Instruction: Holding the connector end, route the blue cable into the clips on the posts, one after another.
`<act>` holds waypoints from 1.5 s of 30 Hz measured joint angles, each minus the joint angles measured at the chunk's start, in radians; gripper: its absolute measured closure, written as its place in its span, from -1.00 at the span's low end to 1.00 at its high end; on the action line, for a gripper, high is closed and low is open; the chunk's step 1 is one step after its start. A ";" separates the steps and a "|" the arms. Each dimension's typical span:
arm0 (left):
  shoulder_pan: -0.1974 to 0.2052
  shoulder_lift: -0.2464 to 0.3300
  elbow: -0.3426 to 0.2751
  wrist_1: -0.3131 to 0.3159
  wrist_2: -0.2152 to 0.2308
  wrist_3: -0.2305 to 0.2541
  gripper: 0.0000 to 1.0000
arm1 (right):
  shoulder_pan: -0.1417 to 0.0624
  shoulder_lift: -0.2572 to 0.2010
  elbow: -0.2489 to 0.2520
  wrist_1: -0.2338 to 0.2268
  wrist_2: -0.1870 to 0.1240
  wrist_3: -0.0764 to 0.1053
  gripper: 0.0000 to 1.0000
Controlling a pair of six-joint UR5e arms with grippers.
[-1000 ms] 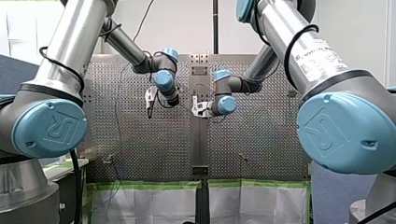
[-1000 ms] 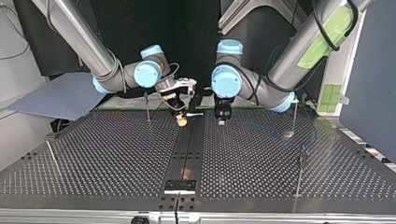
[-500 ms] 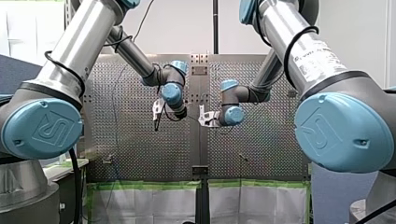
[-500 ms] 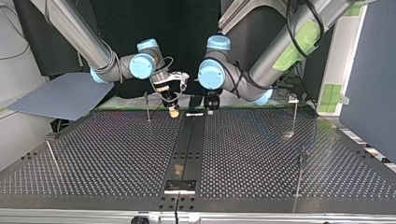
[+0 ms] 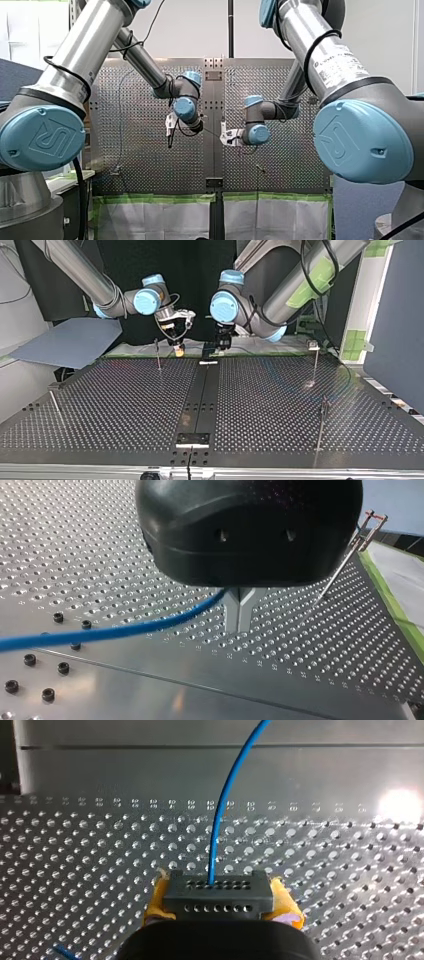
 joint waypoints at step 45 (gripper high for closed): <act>-0.128 -0.305 -0.023 0.311 0.023 -0.021 1.00 | -0.134 0.093 0.254 -0.309 0.025 0.036 1.00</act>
